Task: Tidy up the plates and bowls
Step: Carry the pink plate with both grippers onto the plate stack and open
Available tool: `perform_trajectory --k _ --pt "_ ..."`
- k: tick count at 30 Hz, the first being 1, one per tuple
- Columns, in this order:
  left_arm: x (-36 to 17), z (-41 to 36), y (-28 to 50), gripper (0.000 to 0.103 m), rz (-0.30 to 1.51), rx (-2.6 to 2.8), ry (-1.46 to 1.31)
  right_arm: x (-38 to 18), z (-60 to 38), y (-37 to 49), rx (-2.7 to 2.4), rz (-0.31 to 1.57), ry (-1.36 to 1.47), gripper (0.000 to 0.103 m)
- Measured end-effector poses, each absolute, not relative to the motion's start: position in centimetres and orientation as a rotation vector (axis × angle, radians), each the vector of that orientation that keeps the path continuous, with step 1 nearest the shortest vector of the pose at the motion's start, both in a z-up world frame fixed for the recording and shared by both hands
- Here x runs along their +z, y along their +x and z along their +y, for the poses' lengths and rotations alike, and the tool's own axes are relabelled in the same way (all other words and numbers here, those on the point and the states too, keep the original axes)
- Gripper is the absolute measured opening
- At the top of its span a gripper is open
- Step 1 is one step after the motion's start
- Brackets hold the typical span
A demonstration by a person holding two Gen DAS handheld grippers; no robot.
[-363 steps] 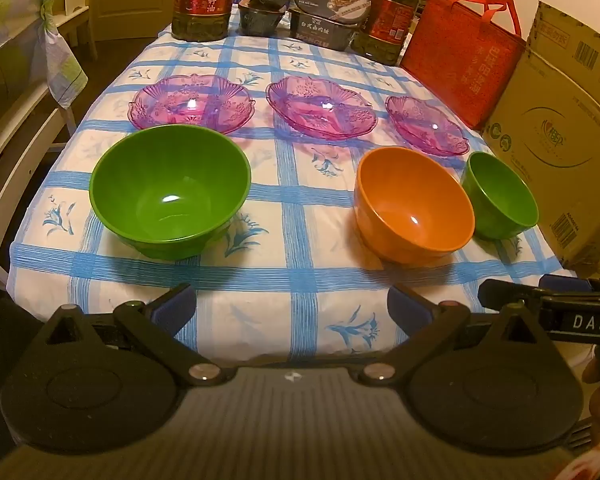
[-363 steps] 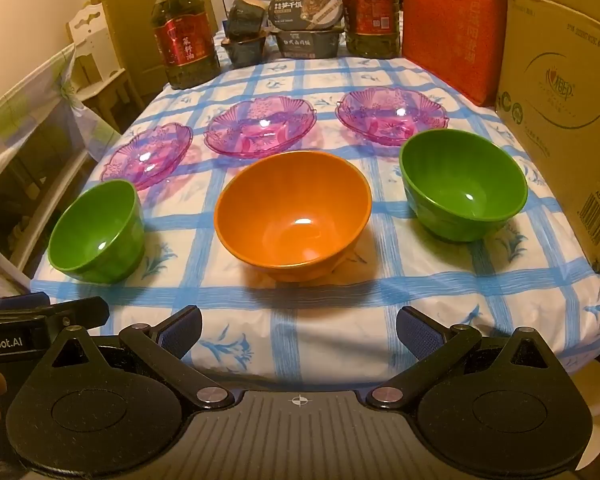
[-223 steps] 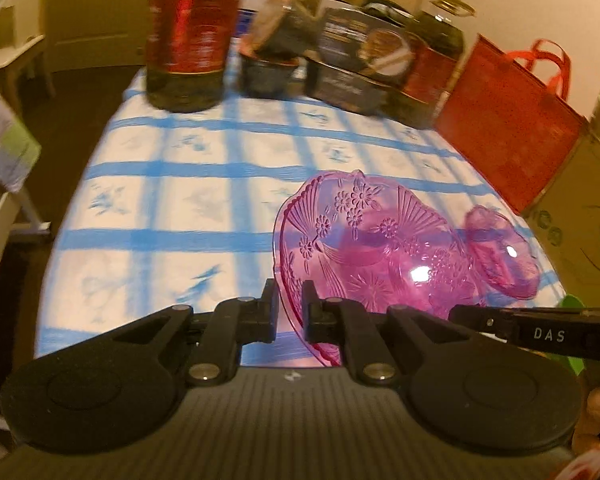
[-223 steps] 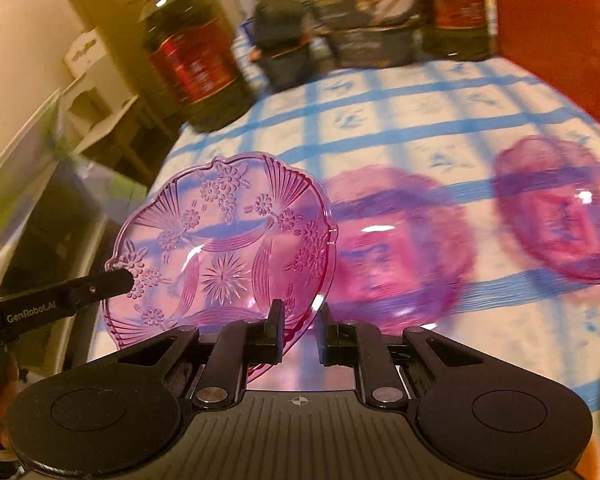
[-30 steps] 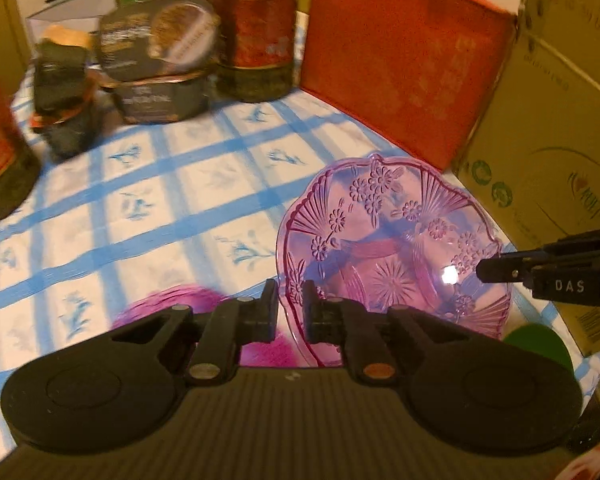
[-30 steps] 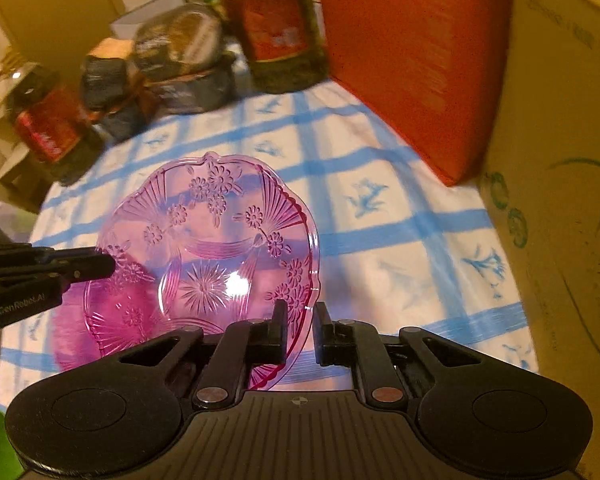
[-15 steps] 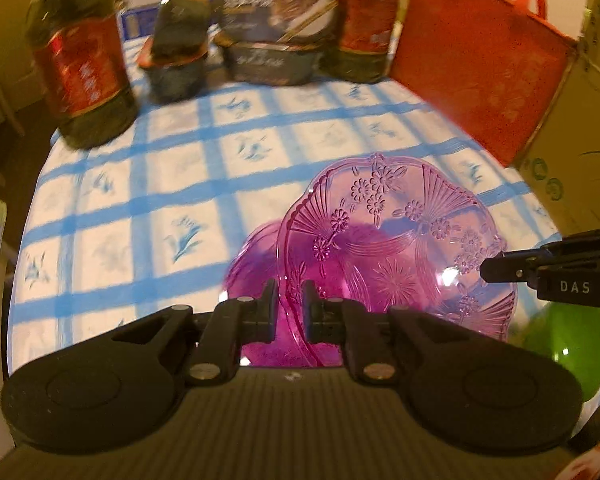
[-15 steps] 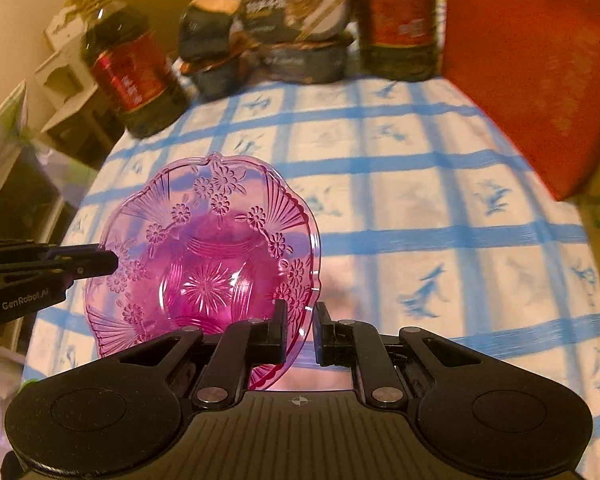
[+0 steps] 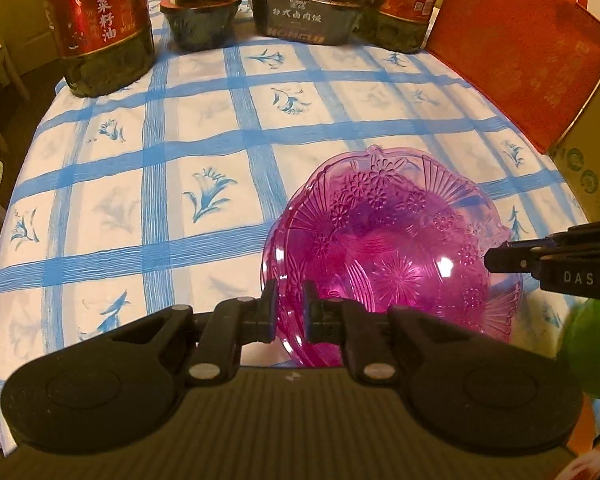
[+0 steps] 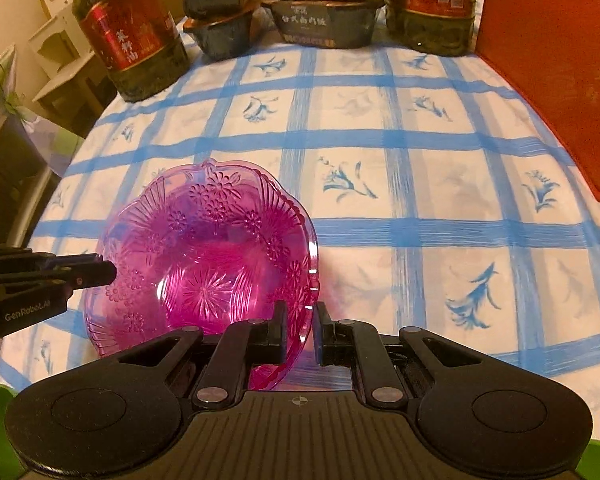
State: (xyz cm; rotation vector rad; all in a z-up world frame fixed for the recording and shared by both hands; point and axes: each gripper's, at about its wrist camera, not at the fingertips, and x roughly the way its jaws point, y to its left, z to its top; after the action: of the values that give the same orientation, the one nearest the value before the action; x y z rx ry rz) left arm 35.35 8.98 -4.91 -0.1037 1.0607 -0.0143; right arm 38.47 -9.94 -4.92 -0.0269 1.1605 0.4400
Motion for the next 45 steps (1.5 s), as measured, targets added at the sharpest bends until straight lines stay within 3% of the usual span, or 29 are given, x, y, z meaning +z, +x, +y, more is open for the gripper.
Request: perform_trajectory --k 12,14,15,17,45 --pt "-5.6 9.4 36.0 0.012 1.06 -0.011 -0.102 -5.9 -9.3 39.1 0.444 1.165 -0.046 0.014" --pt "-5.7 9.4 36.0 0.024 1.056 0.003 -0.1 -6.0 -9.5 39.1 0.45 1.161 -0.024 0.023" --pt "-5.7 9.4 36.0 0.025 1.052 0.006 -0.099 -5.9 -9.6 39.0 0.453 1.151 -0.006 0.038" --pt "-5.5 9.5 35.8 0.025 1.045 0.007 -0.105 -5.5 -9.8 38.9 0.457 1.135 0.01 0.048" --pt "0.0 6.7 25.6 0.028 0.972 -0.031 -0.201 -0.6 -11.4 29.0 0.433 1.108 -0.014 0.049"
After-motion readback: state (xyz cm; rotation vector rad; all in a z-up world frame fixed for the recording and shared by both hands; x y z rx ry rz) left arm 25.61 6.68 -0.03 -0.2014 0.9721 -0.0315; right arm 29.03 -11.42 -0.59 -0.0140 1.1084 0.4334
